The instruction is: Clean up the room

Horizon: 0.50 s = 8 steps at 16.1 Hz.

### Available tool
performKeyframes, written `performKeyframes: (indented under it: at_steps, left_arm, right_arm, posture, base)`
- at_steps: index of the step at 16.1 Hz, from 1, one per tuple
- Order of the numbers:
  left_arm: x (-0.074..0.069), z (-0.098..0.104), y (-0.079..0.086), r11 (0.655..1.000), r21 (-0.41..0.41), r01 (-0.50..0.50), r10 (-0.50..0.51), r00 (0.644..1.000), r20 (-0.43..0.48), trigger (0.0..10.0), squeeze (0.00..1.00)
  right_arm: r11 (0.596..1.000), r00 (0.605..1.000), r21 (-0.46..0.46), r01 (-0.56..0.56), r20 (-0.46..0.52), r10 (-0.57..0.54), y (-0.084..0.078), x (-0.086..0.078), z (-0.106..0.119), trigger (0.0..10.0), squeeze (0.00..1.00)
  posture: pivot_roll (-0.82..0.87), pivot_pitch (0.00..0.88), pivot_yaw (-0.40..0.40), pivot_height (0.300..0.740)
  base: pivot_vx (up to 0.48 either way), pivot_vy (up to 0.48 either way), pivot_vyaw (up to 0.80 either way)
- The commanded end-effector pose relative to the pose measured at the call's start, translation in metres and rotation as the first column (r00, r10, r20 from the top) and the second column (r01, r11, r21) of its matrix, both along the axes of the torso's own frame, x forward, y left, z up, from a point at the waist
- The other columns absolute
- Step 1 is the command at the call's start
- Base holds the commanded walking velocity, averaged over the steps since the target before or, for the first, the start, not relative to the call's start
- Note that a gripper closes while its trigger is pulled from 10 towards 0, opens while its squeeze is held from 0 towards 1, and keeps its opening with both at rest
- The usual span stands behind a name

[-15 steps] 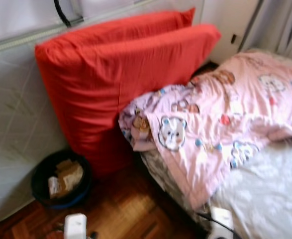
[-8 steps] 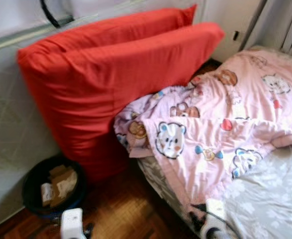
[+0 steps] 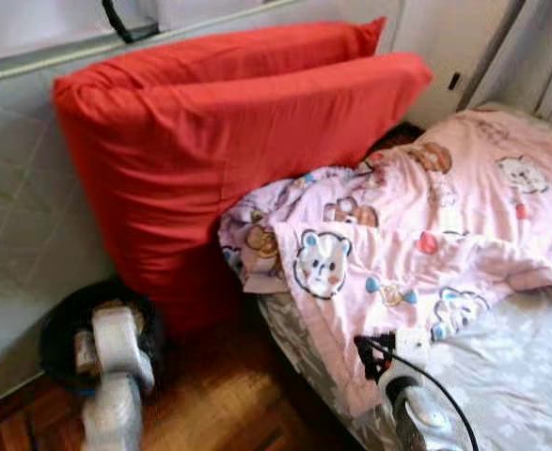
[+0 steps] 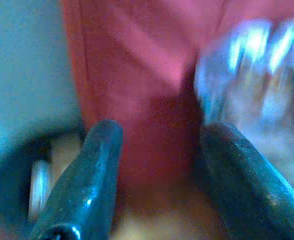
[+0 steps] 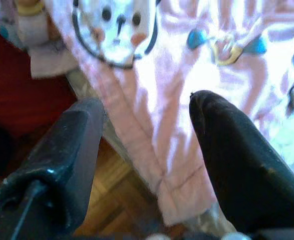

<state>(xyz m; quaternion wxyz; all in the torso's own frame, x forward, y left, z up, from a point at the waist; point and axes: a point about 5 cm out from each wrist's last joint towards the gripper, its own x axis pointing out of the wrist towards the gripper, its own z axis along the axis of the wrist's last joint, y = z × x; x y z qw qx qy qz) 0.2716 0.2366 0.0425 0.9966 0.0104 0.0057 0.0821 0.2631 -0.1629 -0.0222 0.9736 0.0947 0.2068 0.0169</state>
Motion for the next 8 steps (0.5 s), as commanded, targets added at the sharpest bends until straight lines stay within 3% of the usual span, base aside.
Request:
performKeyframes:
  at_steps: [1,2,5,8]
  left_arm:
    - [-0.013,-0.005,-0.010,0.999,0.011,0.030,-0.030,1.000,0.004,10.0,0.00]
    - [-0.016,0.001,-0.014,0.999,0.026,0.042,-0.043,0.998,0.044,10.0,0.00]
    - [-0.021,0.004,-0.027,0.997,-0.012,0.072,-0.071,0.997,0.035,10.0,0.00]
    - [-0.025,0.004,-0.034,0.996,-0.023,0.089,-0.089,0.996,0.023,10.0,0.00]
  right_arm:
    - [1.000,0.997,-0.015,0.003,0.083,-0.001,-0.006,0.005,0.010,10.0,0.00]
    - [1.000,0.990,-0.010,0.000,0.139,0.001,-0.006,0.007,0.016,10.0,0.00]
    - [1.000,0.983,-0.015,0.012,0.185,-0.010,-0.003,0.004,0.020,10.0,0.00]
    - [0.999,0.986,-0.052,0.017,0.167,-0.008,-0.002,0.003,0.018,10.0,0.00]
  posture:
    - [0.04,0.122,-0.036,0.740]
    - [0.03,0.117,-0.040,0.740]
    - [0.02,0.106,-0.042,0.740]
    - [0.02,0.095,-0.042,0.735]
  base:
    - [0.000,0.000,0.00]
    - [0.000,0.000,0.00]
    - [0.000,0.000,0.00]
    - [0.000,0.000,0.00]
